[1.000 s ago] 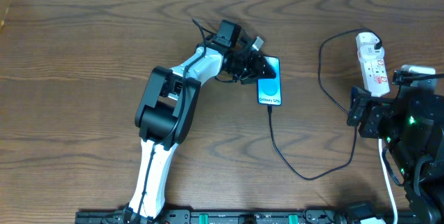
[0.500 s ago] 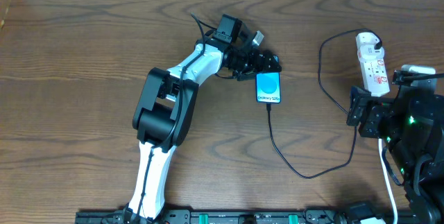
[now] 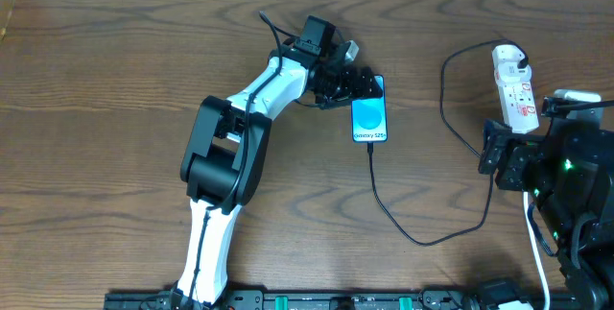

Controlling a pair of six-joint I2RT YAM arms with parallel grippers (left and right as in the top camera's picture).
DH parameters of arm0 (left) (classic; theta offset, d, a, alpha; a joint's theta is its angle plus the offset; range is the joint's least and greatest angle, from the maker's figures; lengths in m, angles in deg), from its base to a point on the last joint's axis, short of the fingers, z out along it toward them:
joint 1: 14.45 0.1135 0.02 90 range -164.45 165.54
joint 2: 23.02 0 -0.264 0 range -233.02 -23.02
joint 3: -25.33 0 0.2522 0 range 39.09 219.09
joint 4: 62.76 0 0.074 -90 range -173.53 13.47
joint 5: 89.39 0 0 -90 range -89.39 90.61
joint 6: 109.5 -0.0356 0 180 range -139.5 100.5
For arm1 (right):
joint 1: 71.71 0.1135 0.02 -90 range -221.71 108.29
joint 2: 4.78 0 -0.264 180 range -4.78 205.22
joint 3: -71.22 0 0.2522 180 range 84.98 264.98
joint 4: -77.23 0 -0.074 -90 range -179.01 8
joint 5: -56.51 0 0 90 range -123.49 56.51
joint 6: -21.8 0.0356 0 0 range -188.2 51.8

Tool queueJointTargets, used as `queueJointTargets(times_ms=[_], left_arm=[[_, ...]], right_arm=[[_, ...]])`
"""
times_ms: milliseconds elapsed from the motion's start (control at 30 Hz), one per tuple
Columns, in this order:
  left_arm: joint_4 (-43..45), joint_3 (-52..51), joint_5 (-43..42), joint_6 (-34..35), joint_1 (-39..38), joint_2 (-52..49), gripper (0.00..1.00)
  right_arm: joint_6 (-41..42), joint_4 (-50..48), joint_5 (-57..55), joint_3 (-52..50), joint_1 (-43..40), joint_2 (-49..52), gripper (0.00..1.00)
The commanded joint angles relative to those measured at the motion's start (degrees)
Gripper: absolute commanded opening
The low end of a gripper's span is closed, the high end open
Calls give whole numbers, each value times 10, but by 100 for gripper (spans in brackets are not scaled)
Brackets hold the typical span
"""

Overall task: Plug charger to phone and switch on socket
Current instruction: 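Lower the blue phone flat onto the table with the left gripper, then open the left gripper, release the phone, and retract the left arm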

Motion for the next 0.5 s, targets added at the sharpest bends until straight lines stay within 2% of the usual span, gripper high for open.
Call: queueJointTargets(times_ms=[0,300,467], left_arm=[[-27,-23,124,-10,5,-37,92],[-35,-23,149,-10,9,-36,93],[-94,-23,202,-31,45,-13,92]], right_arm=[[8,2,-5,-3,-3,1,90],[8,0,10,-4,-3,12,97],[8,0,34,-4,-3,39,99]])
